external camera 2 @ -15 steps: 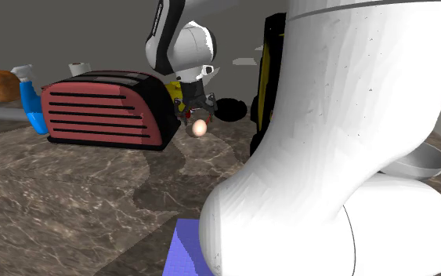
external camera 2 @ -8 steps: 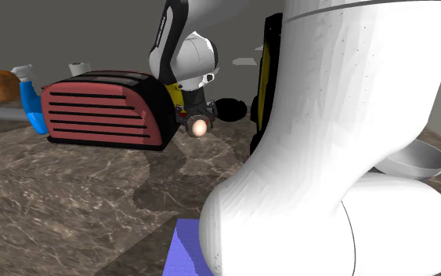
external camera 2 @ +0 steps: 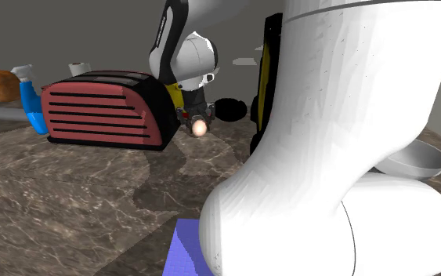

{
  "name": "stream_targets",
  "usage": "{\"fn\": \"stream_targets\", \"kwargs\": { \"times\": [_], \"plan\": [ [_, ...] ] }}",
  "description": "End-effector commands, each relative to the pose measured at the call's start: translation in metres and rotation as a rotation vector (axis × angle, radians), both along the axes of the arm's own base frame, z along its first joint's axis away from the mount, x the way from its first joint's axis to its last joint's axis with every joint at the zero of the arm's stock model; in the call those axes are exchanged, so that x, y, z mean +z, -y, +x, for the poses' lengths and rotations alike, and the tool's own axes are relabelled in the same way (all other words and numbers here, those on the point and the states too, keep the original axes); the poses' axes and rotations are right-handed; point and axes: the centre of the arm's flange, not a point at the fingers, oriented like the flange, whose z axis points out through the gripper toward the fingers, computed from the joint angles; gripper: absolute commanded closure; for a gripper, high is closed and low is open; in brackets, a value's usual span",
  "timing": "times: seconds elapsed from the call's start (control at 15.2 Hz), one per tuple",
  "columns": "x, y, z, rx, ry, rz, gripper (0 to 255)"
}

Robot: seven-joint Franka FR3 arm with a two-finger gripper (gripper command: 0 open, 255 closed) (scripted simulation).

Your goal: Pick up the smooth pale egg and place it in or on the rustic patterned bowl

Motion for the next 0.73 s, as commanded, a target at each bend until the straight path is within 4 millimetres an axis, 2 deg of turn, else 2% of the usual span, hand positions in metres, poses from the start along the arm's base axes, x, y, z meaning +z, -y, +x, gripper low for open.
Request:
{"fn": "stream_targets", "kwargs": {
  "times": [0.0, 0.33, 0.66],
  "plan": [
    [0.000, 0.000, 0.000, 0.000, 0.000, 0.000, 255],
    [0.000, 0.000, 0.000, 0.000, 0.000, 0.000, 255],
    [0.026, 0.000, 0.000, 0.000, 0.000, 0.000, 255]
  ]
}}
